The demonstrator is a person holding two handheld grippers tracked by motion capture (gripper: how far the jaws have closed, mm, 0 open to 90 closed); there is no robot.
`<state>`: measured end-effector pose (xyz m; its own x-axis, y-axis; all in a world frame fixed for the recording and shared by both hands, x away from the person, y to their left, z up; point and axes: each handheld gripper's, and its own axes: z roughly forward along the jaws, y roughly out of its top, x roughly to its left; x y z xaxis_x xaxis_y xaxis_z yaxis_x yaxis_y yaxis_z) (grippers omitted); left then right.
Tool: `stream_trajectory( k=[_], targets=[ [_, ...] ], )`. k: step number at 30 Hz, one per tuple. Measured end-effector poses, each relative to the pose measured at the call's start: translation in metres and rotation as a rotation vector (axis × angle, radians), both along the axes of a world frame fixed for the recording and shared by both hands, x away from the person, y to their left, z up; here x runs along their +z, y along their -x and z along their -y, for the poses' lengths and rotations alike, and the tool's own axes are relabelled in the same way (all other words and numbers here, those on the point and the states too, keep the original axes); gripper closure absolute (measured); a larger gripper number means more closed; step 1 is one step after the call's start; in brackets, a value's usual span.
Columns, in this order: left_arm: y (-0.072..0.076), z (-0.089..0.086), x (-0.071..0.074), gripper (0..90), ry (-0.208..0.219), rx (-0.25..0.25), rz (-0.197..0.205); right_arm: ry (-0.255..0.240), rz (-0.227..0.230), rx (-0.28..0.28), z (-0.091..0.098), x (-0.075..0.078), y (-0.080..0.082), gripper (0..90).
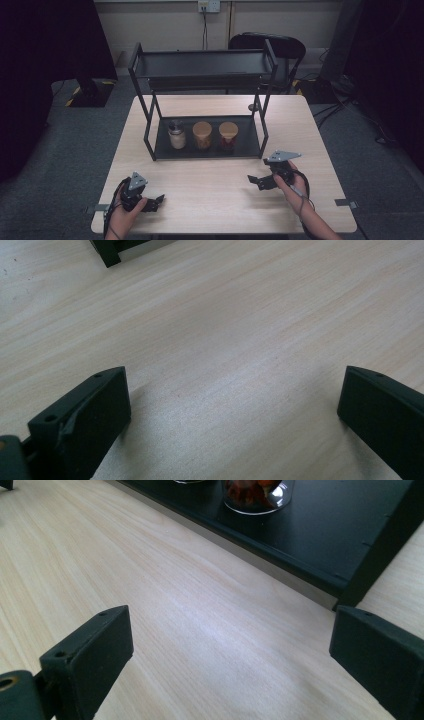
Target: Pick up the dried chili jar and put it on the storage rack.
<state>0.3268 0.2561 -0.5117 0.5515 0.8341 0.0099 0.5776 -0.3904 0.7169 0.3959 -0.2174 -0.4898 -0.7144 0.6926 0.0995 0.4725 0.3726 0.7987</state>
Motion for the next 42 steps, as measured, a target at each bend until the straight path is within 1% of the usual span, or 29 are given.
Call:
stream_trajectory(
  k=[14,18,25,31,34,39,42],
  targets=[
    [0.0,0.0,0.0,0.1,0.0,0.0,0.0,-0.006,-0.007,-0.011,0.018,-0.003,0.008,2.9],
    [0.0,0.0,0.0,0.1,0.0,0.0,0.0,0.002,-0.014,-0.008,0.024,-0.004,0.011,2.7],
    [0.0,0.0,0.0,0.1,0.0,0.0,0.0,0.021,0.0,-0.011,0.034,-0.005,0.015,2.2],
    [0.0,0.0,0.0,0.1,0.0,0.0,0.0,0.051,-0.003,-0.016,0.04,-0.01,0.016,2.2],
    [0.0,0.0,0.0,0.1,0.003,0.002,0.0,0.044,-0.011,-0.017,0.042,-0.011,0.017,2.2],
    [0.001,0.0,0.0,0.1,0.002,0.001,0.0,0.083,-0.001,-0.019,0.048,-0.013,0.02,2.2],
    [0.001,0.0,0.0,0.1,0.001,-0.001,-0.001,0.131,0.01,-0.011,0.052,-0.015,0.023,2.2]
  ],
)
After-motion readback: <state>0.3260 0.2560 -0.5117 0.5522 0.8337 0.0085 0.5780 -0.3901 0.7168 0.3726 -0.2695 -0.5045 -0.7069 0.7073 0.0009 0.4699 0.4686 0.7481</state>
